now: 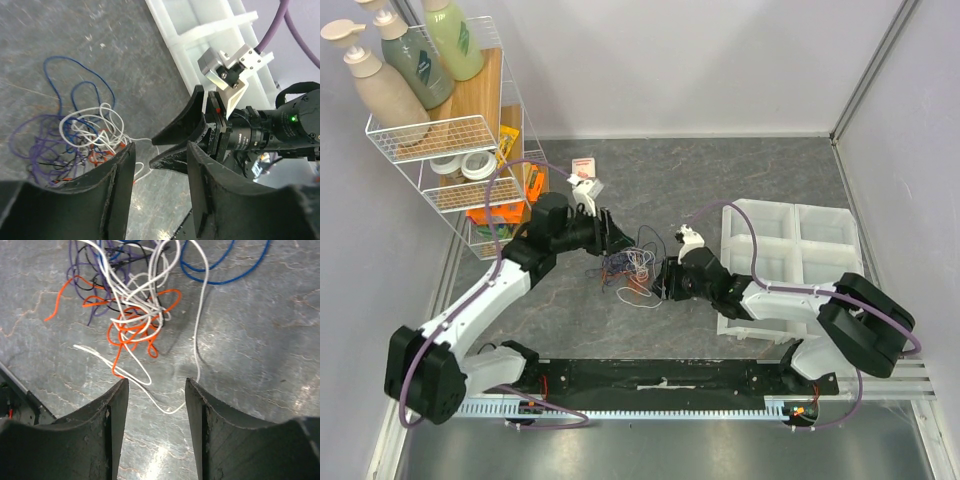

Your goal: Untangle the cables

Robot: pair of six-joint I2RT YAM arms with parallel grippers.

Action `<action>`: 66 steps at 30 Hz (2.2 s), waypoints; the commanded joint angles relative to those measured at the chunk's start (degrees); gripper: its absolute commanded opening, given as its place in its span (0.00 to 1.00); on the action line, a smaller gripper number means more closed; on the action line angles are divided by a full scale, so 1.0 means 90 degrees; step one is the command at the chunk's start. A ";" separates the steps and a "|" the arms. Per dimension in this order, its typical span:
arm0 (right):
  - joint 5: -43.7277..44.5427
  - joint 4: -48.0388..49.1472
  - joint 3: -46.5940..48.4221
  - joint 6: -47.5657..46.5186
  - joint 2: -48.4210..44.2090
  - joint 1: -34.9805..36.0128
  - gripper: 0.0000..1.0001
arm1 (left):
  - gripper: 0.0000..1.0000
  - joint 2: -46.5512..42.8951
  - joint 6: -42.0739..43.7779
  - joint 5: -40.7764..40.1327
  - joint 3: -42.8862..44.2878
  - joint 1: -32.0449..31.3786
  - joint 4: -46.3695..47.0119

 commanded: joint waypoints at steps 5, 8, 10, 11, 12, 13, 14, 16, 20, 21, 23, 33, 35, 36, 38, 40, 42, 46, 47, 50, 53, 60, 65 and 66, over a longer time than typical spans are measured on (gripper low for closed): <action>0.0770 -0.0382 -0.0094 0.0170 -0.0338 0.0116 0.63 | 0.48 0.1278 -0.1609 0.0607 0.0148 -0.0698 0.0516; 0.0994 -0.0431 -0.0250 0.0229 -0.0543 0.0165 0.66 | 0.47 0.1571 -0.2331 0.0733 -0.0018 -0.0778 0.1061; 0.1131 -0.0480 -0.0309 0.0161 -0.0632 0.0175 0.67 | 0.45 0.1931 -0.2422 0.1025 0.0156 -0.0778 0.1113; 0.1209 -0.0500 -0.0309 0.0112 -0.0651 0.0175 0.67 | 0.43 0.2165 -0.2374 0.1123 0.0332 -0.0778 0.0958; 0.1229 -0.0500 -0.0300 0.0063 -0.0642 0.0175 0.68 | 0.41 0.2342 -0.2228 0.1202 0.0546 -0.0778 0.0802; 0.1230 -0.0490 -0.0280 0.0043 -0.0632 0.0175 0.69 | 0.39 0.2488 -0.2072 0.1222 0.0693 -0.0768 0.0549; 0.1201 -0.0442 -0.0261 0.0043 -0.0612 0.0175 0.69 | 0.38 0.2567 -0.2012 0.1145 0.0733 -0.0777 0.0489; 0.1084 -0.0257 -0.0260 0.0101 -0.0544 0.0175 0.69 | 0.36 0.2549 -0.1934 0.0862 0.0627 -0.0758 0.0517; 0.0810 0.0368 -0.0280 0.0345 -0.0271 0.0194 0.69 | 0.34 0.2490 -0.2002 0.0793 0.0314 -0.0651 0.0557; 0.0732 0.0514 -0.0241 0.0356 -0.0145 0.0195 0.69 | 0.33 0.2538 -0.1954 0.0763 0.0314 -0.0641 0.0469; 0.0605 0.0633 -0.0105 0.0365 0.0109 0.0224 0.68 | 0.32 0.2617 -0.1992 0.0695 0.0285 -0.0592 0.0381; 0.0537 0.1267 -0.0308 0.0229 -0.0092 0.0370 0.18 | 0.09 0.3183 -0.2305 0.0022 0.0138 -0.0016 0.0010; 0.0400 0.1200 -0.0387 0.0073 -0.0454 0.0370 0.04 | 0.08 0.3261 -0.2295 -0.0241 0.0158 0.0033 -0.0136; 0.0341 0.1064 -0.0378 0.0005 -0.0688 0.0380 0.00 | 0.08 0.3281 -0.2285 -0.0330 0.0167 0.0043 -0.0185; 0.0195 0.0732 -0.0310 -0.0161 -0.1234 0.0409 0.00 | 0.07 0.3339 -0.2256 -0.0506 0.0187 0.0043 -0.0235; 0.0185 0.0284 -0.0183 -0.0288 -0.1879 0.0419 0.00 | 0.06 0.3446 -0.2227 -0.0584 0.0235 0.0052 -0.0322; 0.0311 -0.0331 0.0090 -0.0434 -0.2514 0.0419 0.00 | 0.04 0.3563 -0.2226 -0.0614 0.0255 0.0062 -0.0381; 0.0730 -0.1649 0.1220 -0.0952 -0.3336 0.0429 0.00 | 0.03 0.3710 -0.2256 -0.0624 0.0246 0.0092 -0.0391; 0.0838 -0.1962 0.1552 -0.1088 -0.3424 0.0419 0.00 | 0.02 0.3740 -0.2275 -0.0614 0.0246 0.0092 -0.0391; 0.1034 -0.2744 0.2782 -0.1576 -0.3445 0.0419 0.00 | 0.02 0.3857 -0.2353 -0.0526 0.0216 0.0101 -0.0372; 0.1044 -0.3000 0.3799 -0.1909 -0.3434 0.0419 0.00 | 0.02 0.3906 -0.2412 -0.0438 0.0177 0.0131 -0.0323; 0.0780 -0.3059 0.5247 -0.2271 -0.3220 0.0419 0.00 | 0.02 0.3799 -0.2724 -0.0341 -0.0037 0.0413 -0.0108; 0.0966 -0.3166 0.5598 -0.2378 -0.3034 0.0429 0.00 | 0.02 0.3584 -0.2754 -0.0496 -0.0116 0.0628 -0.0137; 0.0985 -0.3147 0.5753 -0.2417 -0.2995 0.0419 0.00 | 0.02 0.3564 -0.2764 -0.0526 -0.0135 0.0648 -0.0156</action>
